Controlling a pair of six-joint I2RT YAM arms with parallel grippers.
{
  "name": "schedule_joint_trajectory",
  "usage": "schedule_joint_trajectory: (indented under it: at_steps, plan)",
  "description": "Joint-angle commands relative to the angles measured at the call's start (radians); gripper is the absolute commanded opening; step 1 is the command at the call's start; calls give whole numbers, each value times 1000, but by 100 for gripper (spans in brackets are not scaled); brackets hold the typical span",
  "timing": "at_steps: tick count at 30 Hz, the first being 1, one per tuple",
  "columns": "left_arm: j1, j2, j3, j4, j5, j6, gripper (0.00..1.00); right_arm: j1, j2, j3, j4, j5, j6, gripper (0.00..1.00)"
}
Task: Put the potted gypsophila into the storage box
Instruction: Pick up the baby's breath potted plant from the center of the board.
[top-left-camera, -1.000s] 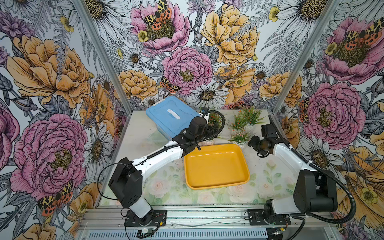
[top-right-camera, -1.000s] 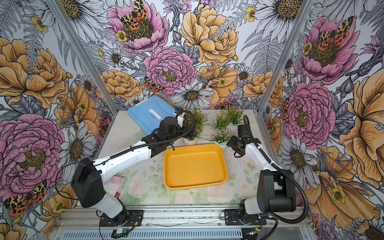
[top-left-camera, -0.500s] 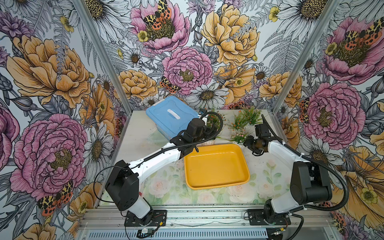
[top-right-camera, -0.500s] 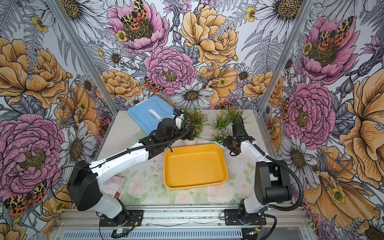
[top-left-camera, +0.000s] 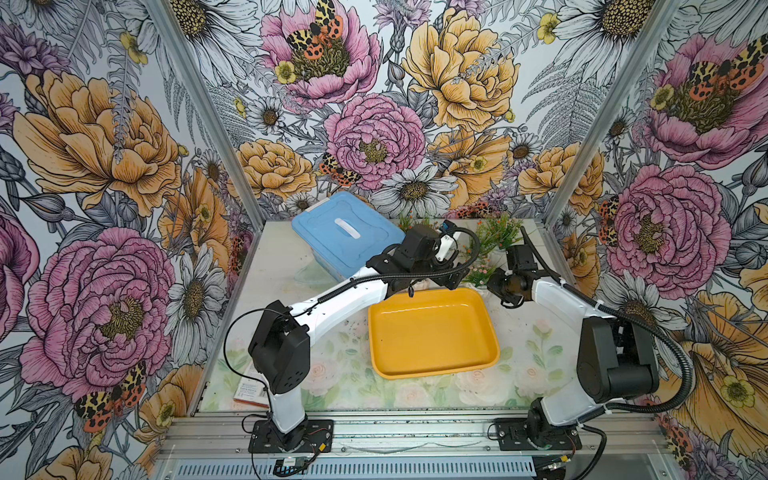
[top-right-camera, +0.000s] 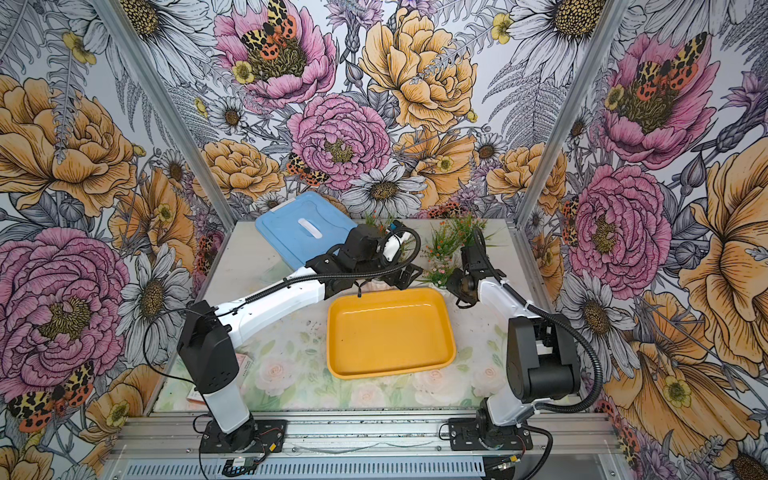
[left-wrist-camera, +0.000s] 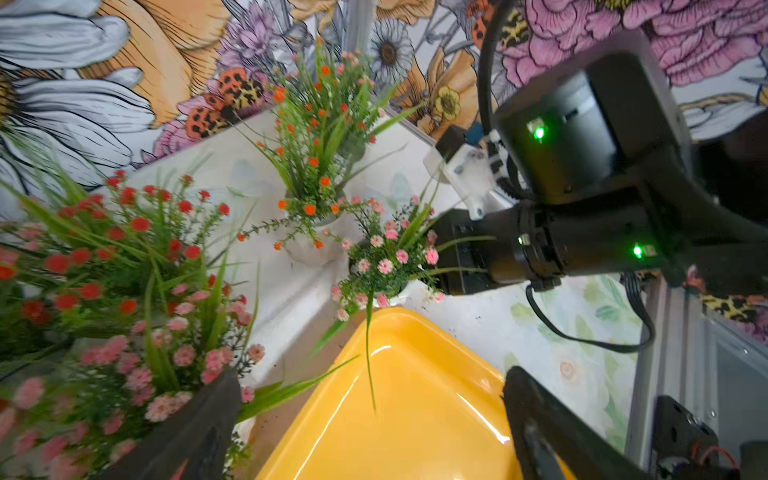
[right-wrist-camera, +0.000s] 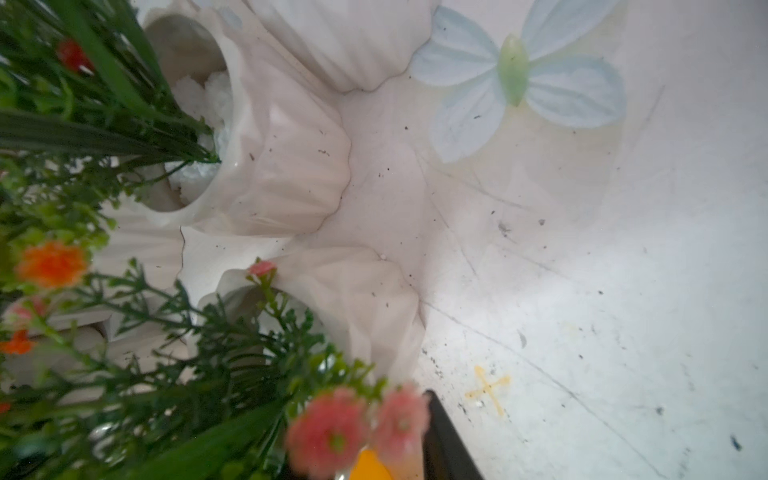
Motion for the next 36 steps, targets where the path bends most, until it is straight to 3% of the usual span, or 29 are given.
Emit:
schedule_joint_trajectory:
  at_steps: [1, 17, 30, 36]
  plan:
    - [-23, 14, 25, -75, 53, 47, 99, 10, 27, 26, -1, 27, 5, 29]
    - [-45, 33, 6, -72, -88, 42, 99, 19, 70, 51, -10, 35, 34, 0]
    - [13, -100, -88, 46, -141, -26, 99, 16, -144, 65, -17, 149, 9, 0]
    - [40, -147, -109, 59, -147, -32, 99, 17, -242, 65, -38, 111, 12, 0]
